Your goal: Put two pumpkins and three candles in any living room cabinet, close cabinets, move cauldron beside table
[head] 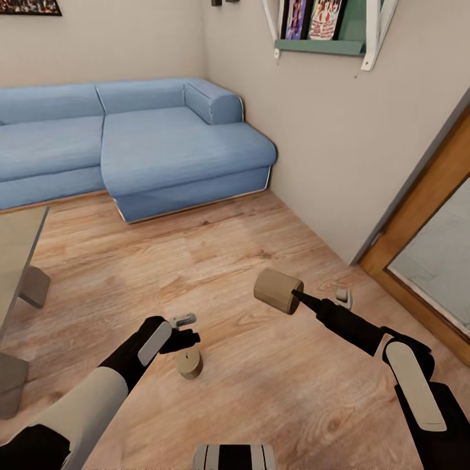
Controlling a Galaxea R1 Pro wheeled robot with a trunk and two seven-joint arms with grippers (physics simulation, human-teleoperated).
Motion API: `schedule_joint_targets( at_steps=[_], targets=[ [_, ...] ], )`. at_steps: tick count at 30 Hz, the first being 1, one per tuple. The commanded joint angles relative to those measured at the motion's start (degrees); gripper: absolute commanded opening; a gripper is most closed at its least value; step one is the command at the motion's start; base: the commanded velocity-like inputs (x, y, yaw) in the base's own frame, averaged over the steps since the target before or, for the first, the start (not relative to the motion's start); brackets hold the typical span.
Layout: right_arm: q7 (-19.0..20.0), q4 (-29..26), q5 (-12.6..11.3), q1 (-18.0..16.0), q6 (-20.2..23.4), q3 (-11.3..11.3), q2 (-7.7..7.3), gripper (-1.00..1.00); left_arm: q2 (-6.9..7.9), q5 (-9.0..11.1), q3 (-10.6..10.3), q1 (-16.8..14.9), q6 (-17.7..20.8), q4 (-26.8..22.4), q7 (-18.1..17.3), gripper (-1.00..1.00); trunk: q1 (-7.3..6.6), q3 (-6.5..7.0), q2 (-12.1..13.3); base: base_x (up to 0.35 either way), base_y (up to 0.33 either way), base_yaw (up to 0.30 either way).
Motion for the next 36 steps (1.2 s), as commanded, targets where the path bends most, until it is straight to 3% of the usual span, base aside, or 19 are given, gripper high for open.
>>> schedule_joint_targets(
  at_steps=[1,15,36],
  targets=[
    [0.3,0.0,-0.1,0.0,0.3,-0.1,0.01,-1.00,0.08,0.6,-0.3,0.0,0.0,0.1,0.4,1.00,0.01,-0.27,0.0,0.000,0.000,0.000],
    [0.2,0.1,-0.1,0.0,0.4,0.0,0.01,-1.00,0.14,0.7,0.2,-0.1,-0.1,0.8,0.2,1.00,0.29,-2.71,-0.2,0.000,0.000,0.000],
    [0.2,0.0,-0.1,0.0,0.4,0.1,0.01,-1.00,0.11,0.7,-0.3,-0.1,-0.1,1.0,0.2,1.00,0.29,-2.71,-0.2,0.049,0.026,0.000]
  ],
)
